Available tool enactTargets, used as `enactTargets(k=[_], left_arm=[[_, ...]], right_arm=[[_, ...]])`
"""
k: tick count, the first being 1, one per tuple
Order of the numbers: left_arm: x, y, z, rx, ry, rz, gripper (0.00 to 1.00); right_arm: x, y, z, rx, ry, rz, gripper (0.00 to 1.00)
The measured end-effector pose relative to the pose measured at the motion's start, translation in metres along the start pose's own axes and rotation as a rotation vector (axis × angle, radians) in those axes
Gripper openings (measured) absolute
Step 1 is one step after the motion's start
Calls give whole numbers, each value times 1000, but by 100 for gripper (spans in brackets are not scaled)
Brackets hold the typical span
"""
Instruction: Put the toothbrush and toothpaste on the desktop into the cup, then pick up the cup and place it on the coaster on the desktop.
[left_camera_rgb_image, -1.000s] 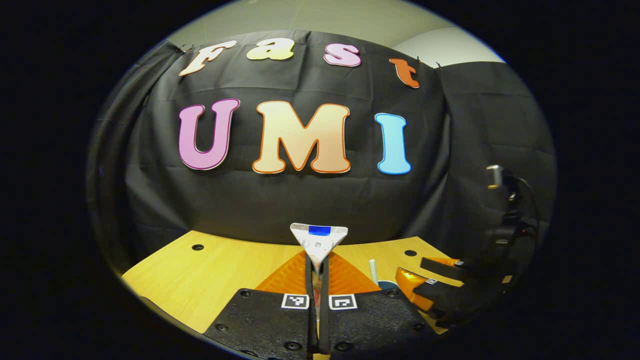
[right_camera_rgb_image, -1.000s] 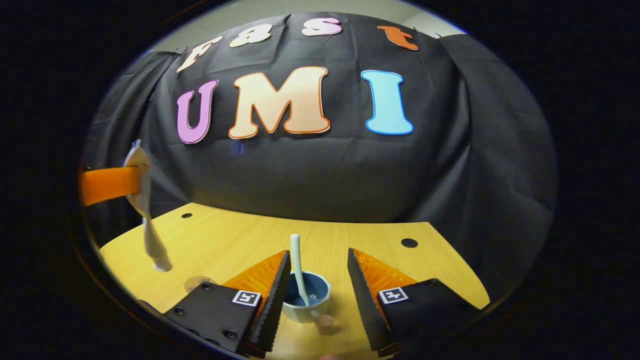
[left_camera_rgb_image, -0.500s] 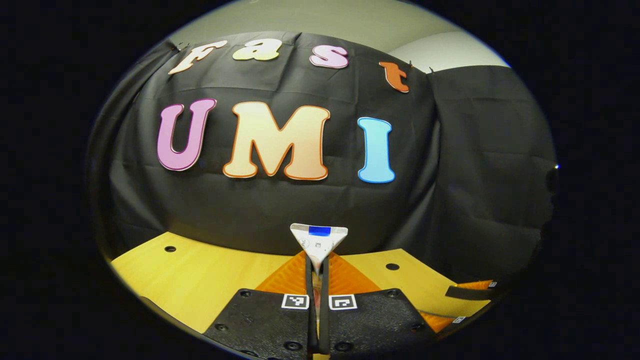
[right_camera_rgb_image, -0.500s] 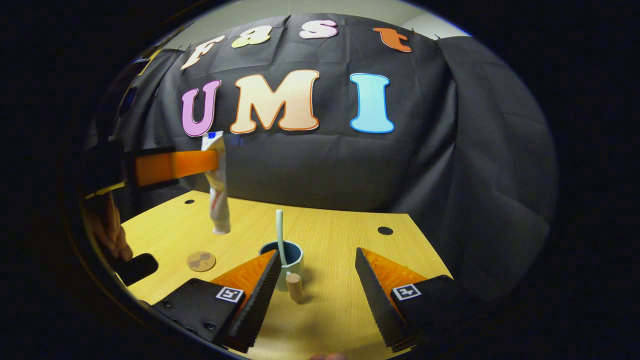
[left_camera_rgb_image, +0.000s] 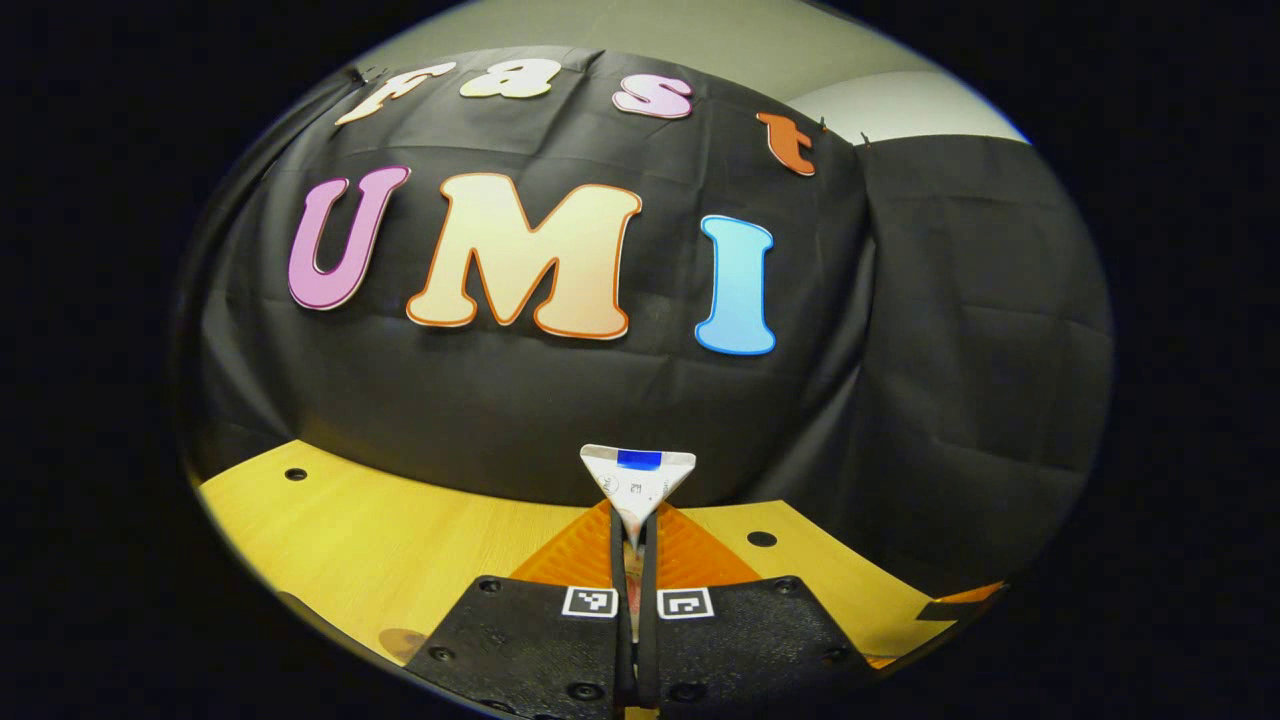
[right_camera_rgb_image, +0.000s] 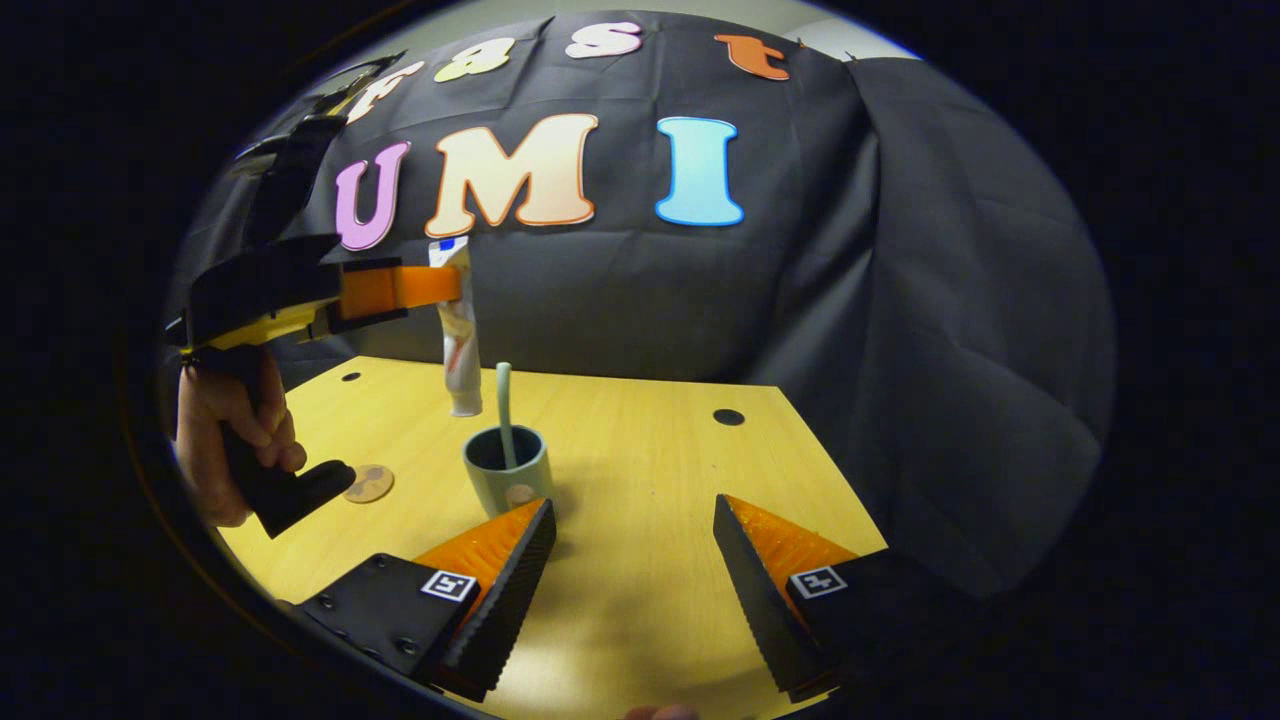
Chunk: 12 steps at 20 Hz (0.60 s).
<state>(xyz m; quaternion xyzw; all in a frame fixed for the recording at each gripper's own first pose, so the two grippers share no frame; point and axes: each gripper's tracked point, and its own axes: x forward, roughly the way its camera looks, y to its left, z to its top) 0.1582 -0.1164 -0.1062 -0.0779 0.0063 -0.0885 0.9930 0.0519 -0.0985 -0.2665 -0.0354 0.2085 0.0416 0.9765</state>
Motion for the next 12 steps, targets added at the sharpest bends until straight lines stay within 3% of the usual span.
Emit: enactTargets(k=[8, 12], left_arm=[[5, -15, -39, 6, 43, -5, 0], [2, -15, -66, 16, 95, 10, 5]], right_arm=[[-4, -22, -13, 8, 43, -29, 100], [-5, -23, -15, -2, 49, -22, 100]])
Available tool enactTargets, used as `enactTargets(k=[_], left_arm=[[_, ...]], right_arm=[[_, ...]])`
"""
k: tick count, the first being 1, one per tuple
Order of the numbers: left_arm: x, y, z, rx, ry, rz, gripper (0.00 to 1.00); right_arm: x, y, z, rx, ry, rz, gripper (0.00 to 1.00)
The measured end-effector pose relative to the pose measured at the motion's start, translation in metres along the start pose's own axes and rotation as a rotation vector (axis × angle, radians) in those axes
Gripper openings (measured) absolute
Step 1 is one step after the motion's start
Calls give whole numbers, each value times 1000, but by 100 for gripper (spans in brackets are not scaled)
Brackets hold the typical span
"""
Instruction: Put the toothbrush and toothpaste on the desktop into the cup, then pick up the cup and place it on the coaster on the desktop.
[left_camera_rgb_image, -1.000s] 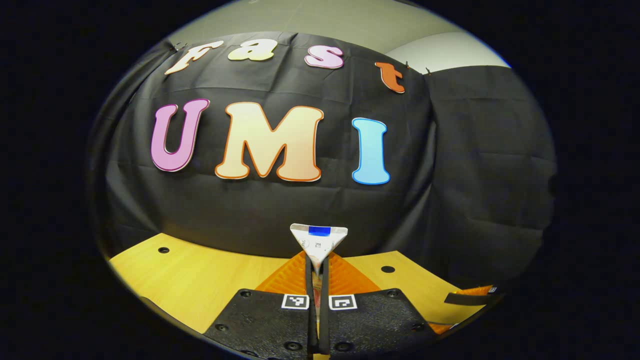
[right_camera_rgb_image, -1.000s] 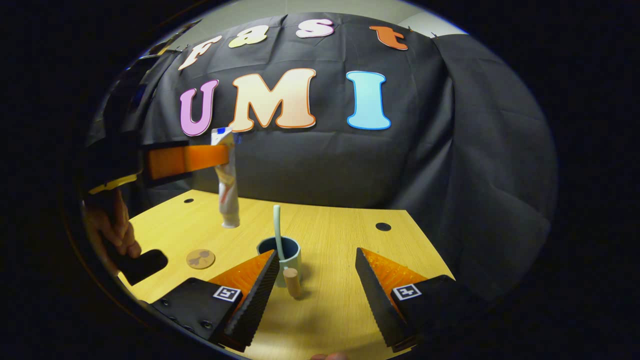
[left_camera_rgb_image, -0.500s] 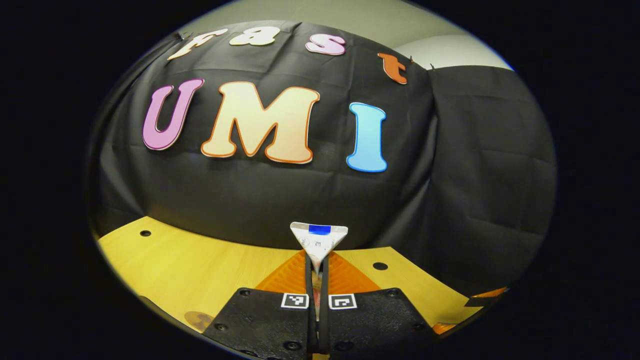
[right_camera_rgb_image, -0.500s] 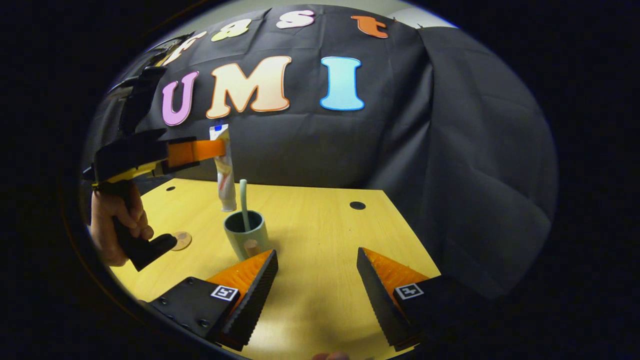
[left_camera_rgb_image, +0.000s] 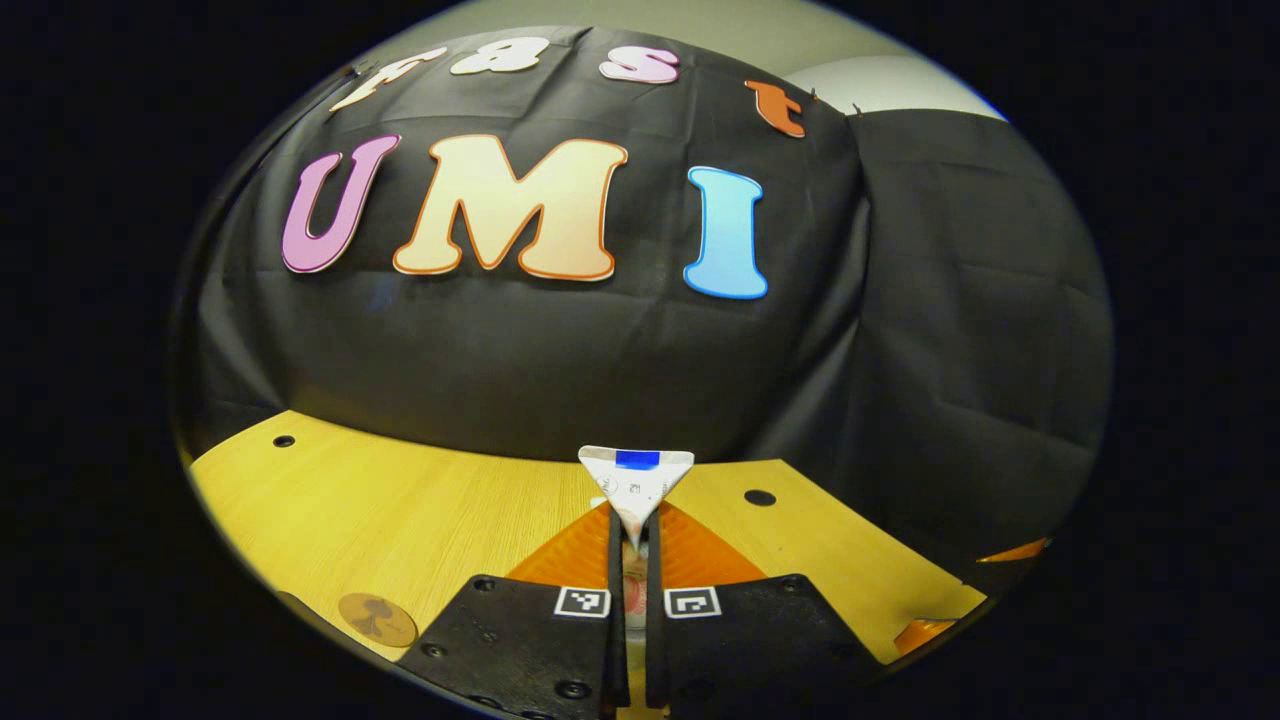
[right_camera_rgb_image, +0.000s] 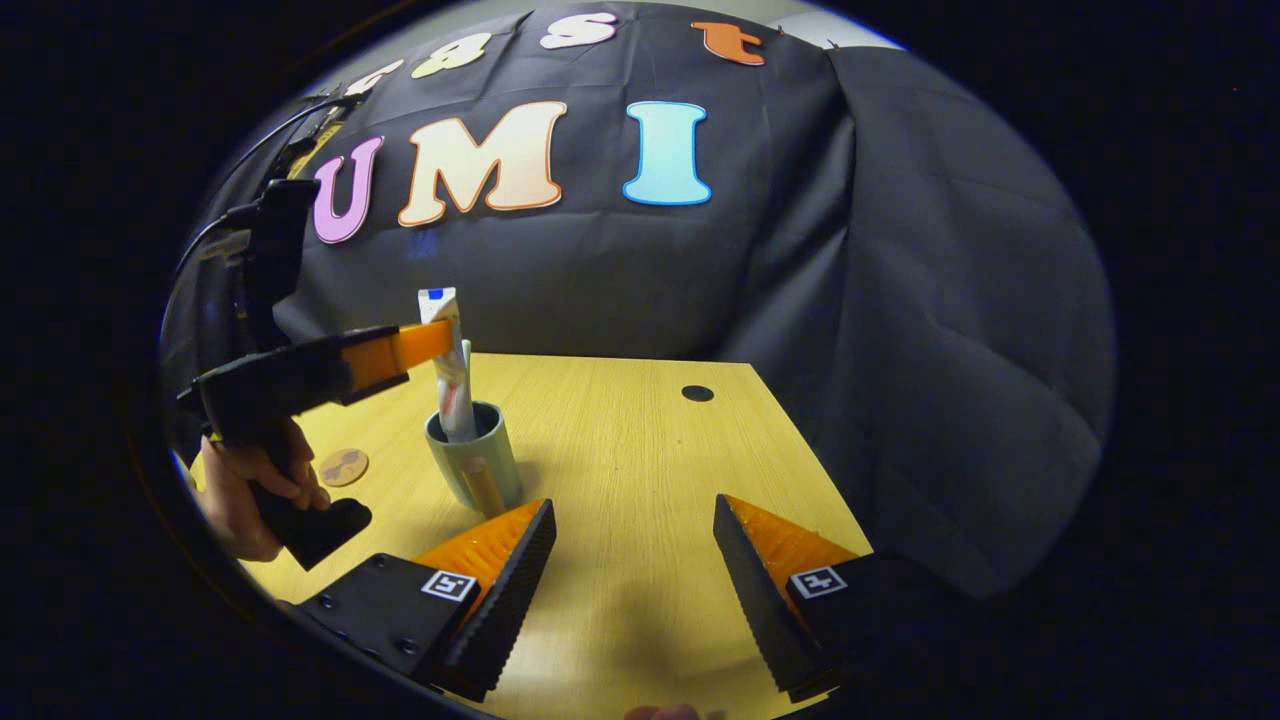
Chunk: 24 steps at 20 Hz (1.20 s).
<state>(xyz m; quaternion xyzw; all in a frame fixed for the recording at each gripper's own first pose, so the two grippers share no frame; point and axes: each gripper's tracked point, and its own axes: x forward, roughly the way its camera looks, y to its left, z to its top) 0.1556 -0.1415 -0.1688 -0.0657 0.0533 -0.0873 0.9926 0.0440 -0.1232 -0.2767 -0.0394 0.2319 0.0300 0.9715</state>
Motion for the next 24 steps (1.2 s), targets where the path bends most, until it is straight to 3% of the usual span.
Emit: enactTargets(k=[3, 4, 6, 8, 13, 15, 24], left_arm=[[-3, -3, -19, -2, 48, 3, 9], [-5, -2, -23, 3, 61, 11, 16], [-8, -6, -19, 18, 41, 5, 42], [-11, -8, -15, 33, 32, 0, 60], [-27, 2, -1, 23, 11, 35, 76], [-37, 10, 7, 16, 1, 58, 94], [-92, 76, 67, 45, -27, 183, 95]], right_arm=[[-1, -2, 0, -2, 3, -1, 98], [-2, -4, 0, -2, 3, -3, 100], [-2, -4, -2, -1, 5, -4, 100], [-3, -4, -2, -2, 7, -3, 100], [-7, 9, 4, 16, 13, 32, 100], [-7, 18, 9, 25, 21, 59, 100], [4, 62, 38, 21, 60, 142, 100]])
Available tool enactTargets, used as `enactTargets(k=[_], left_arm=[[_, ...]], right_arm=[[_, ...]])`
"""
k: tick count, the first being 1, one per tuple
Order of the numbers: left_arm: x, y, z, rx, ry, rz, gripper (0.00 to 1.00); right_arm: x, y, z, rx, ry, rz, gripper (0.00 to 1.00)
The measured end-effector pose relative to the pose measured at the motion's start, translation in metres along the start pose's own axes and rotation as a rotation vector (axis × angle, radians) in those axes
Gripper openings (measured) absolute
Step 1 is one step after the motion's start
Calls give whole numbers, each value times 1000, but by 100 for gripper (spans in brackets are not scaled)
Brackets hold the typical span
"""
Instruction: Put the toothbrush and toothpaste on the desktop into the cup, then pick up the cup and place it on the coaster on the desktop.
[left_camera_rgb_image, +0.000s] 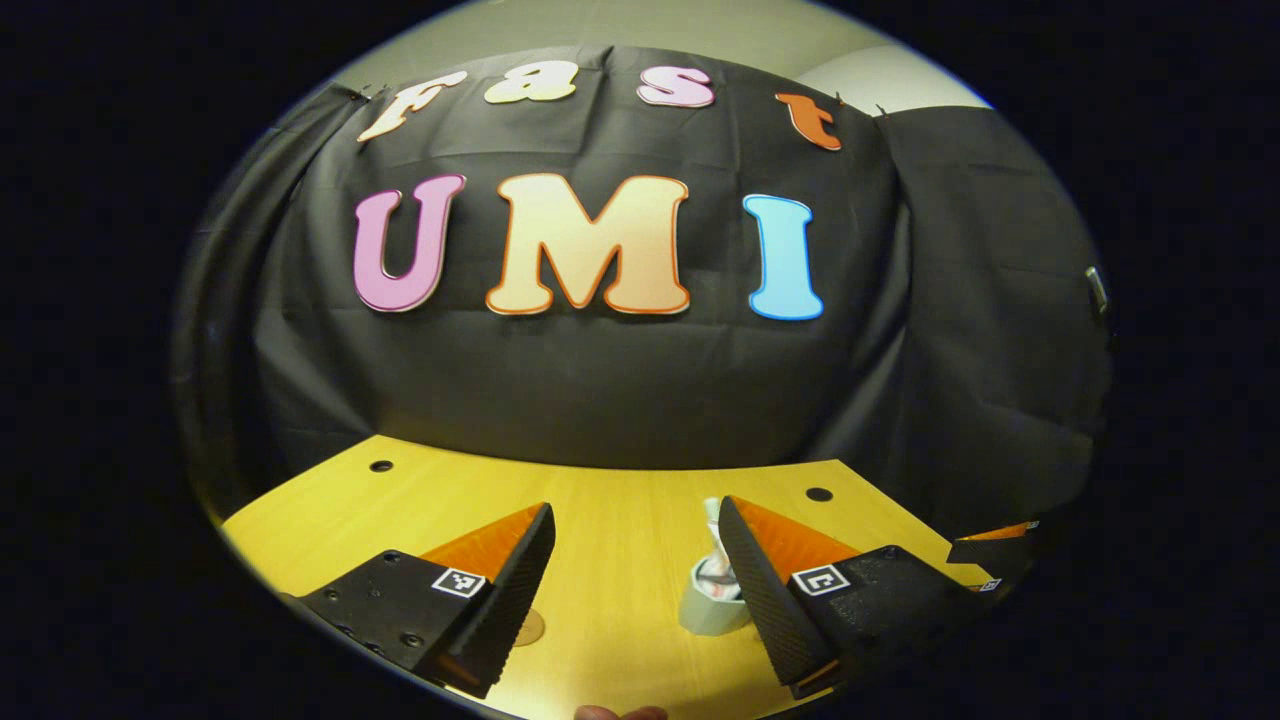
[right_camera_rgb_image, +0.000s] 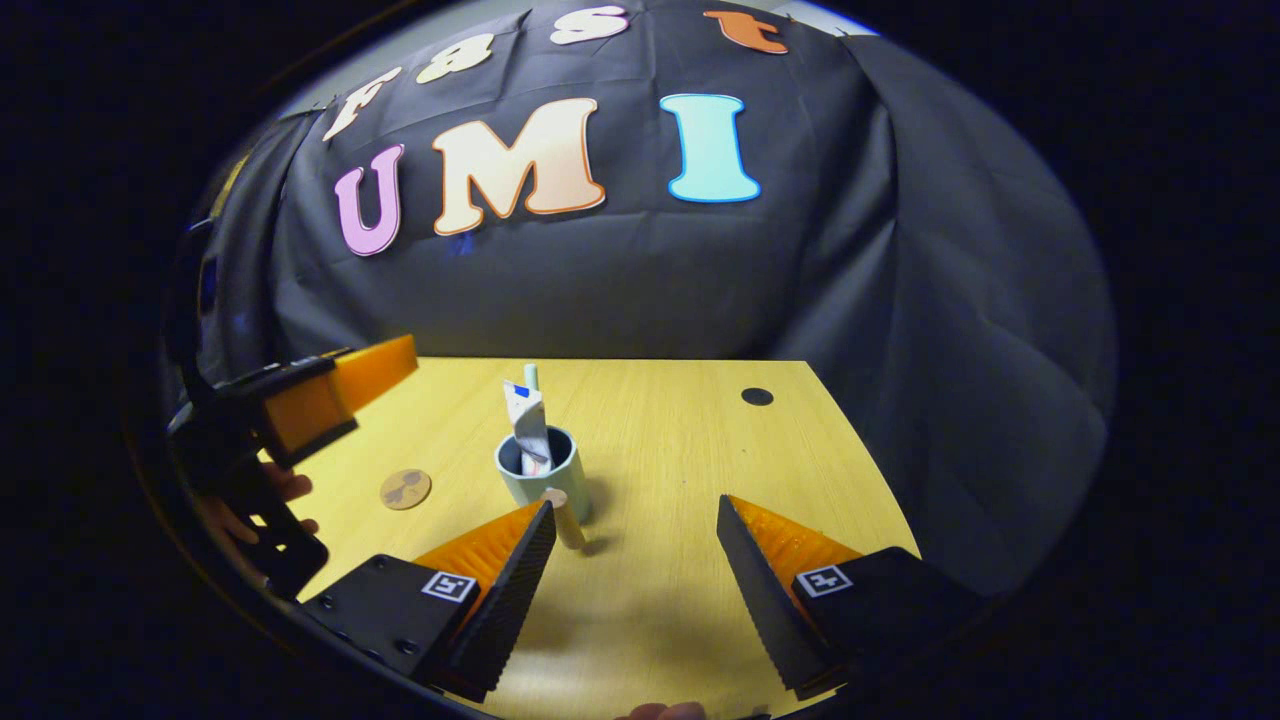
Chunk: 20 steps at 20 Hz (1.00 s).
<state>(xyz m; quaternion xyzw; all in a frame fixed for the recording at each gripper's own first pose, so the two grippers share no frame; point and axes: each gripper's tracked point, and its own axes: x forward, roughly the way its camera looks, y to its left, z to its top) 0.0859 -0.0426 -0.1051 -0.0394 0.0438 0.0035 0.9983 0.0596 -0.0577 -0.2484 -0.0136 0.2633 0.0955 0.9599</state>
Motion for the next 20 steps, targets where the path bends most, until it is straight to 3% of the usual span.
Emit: enactTargets(k=[7, 12, 20], left_arm=[[-35, 50, 35, 20, -23, 72, 94], [-54, 77, 44, 0, -11, 103, 94], [-60, 109, 50, -21, -8, 143, 95]], right_arm=[[25, 37, 18, -67, 56, 70, 100], [48, 61, 0, -89, 237, 127, 100], [82, 81, -36, -190, 491, 156, 100]])
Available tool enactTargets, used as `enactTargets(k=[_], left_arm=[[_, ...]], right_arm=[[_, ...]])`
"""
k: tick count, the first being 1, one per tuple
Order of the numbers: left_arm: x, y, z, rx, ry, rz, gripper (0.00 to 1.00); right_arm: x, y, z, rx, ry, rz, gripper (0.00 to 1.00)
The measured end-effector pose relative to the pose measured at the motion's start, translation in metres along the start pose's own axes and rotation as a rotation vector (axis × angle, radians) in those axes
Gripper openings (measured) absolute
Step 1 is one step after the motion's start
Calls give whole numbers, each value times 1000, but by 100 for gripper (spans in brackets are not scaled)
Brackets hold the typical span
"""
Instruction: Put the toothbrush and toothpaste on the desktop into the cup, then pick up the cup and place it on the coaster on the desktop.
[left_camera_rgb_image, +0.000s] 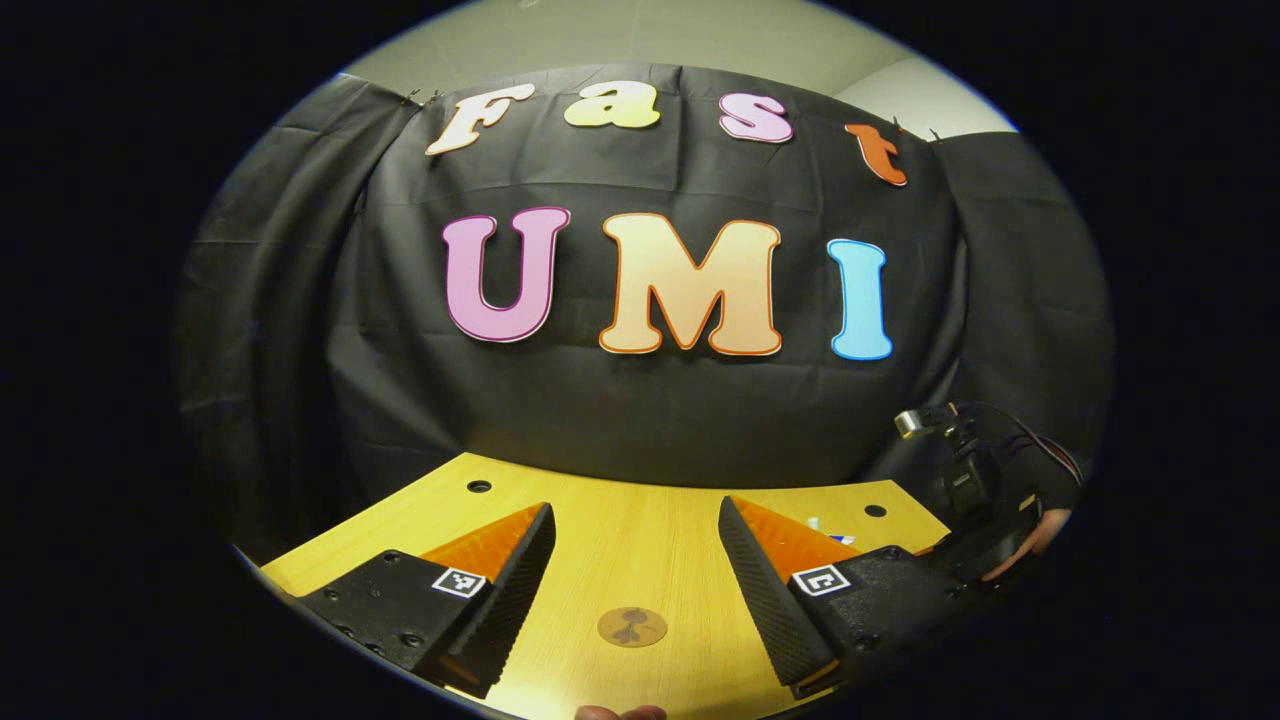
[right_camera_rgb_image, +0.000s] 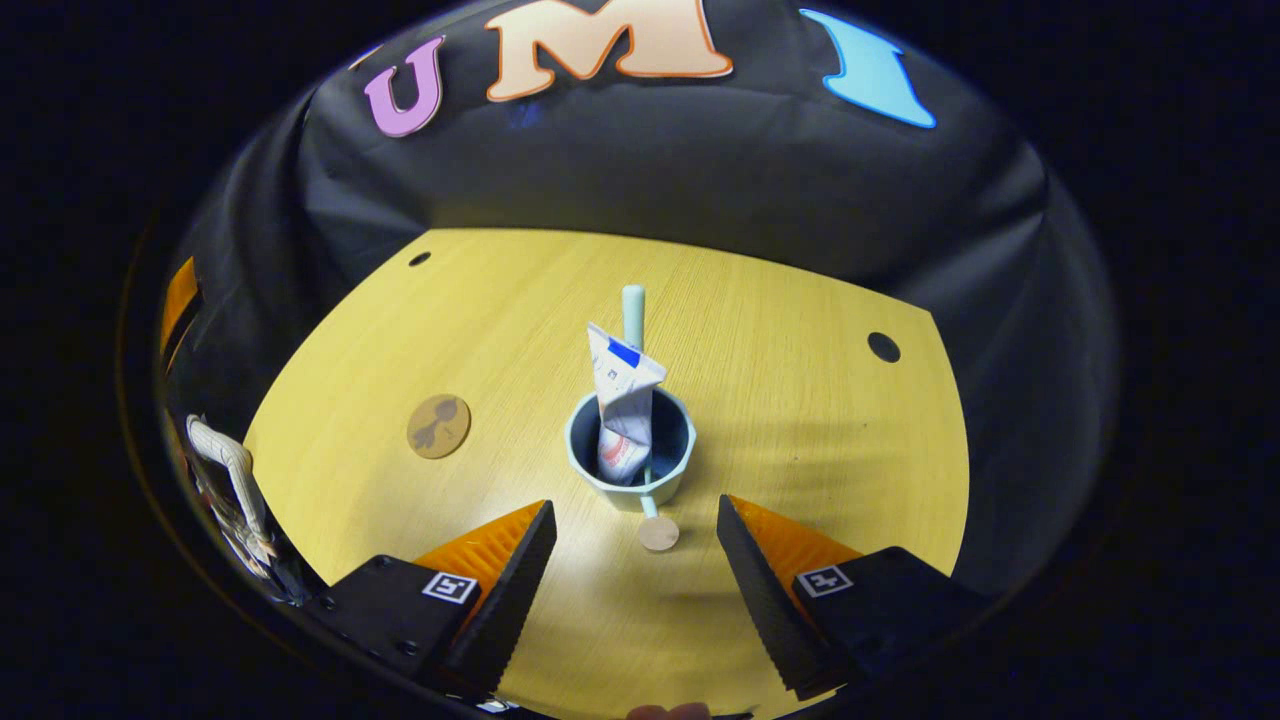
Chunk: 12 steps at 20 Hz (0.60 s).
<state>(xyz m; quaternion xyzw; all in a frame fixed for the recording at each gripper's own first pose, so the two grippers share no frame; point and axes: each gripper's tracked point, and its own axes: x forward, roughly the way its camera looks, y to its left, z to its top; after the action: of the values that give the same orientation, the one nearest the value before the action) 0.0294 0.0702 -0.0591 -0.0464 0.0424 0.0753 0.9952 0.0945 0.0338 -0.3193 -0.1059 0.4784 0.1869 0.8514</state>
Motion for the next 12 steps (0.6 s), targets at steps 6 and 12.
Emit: enactTargets(k=[6, 12], left_arm=[[-6, 10, -14, 24, 52, 10, 95], [-10, 18, -18, 9, 69, 31, 95]], right_arm=[[35, 1, -11, -45, 163, -22, 100], [58, -8, -18, -76, 264, -46, 91]])
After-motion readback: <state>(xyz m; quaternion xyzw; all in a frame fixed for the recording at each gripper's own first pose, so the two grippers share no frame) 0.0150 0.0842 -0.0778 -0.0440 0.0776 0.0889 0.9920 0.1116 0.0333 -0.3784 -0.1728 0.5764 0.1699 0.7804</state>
